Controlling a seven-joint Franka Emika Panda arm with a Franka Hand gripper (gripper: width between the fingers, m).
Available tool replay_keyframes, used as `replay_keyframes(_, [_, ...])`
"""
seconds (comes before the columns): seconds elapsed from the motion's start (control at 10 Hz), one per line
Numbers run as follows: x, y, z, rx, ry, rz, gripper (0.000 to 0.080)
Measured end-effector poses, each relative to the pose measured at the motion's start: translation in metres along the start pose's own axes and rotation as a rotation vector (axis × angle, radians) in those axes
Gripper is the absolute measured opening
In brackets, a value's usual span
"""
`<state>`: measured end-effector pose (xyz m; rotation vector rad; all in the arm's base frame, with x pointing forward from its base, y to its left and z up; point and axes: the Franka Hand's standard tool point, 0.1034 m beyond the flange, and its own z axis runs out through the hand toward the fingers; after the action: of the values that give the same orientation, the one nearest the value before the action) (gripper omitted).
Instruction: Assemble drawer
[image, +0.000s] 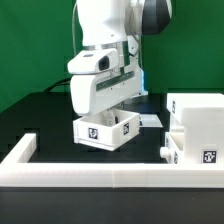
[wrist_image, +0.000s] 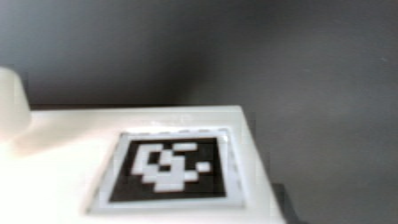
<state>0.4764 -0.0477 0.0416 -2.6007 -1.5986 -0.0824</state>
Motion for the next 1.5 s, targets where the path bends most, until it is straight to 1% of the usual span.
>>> replay_keyframes(0.1, [-0.002, 0.002, -0.001, -0.002, -0.005, -0.083, 0.0043])
replay_keyframes(0.5, [-0.004, 0.001, 0.001, 0.004, -0.005, -0.287, 0.0043])
replay_keyframes(0.6, [-0.002, 0.005, -0.001, 0.006, -0.012, -0.363, 0.0043])
replay_keyframes(0.8, [0.009, 0.017, -0.006, -0.010, -0.014, -0.411, 0.0043])
replay_keyframes(0.9, [0.016, 0.022, -0.008, -0.023, -0.022, -0.440, 0.0043])
replay_keyframes(1.0, [0.021, 0.023, -0.009, -0.034, -0.028, -0.467, 0.0043])
replay_keyframes(1.3, [0.020, 0.022, -0.007, -0.027, -0.028, -0.464, 0.0043])
replay_keyframes(1.5, [0.031, 0.031, -0.012, -0.021, -0.031, -0.472, 0.0043])
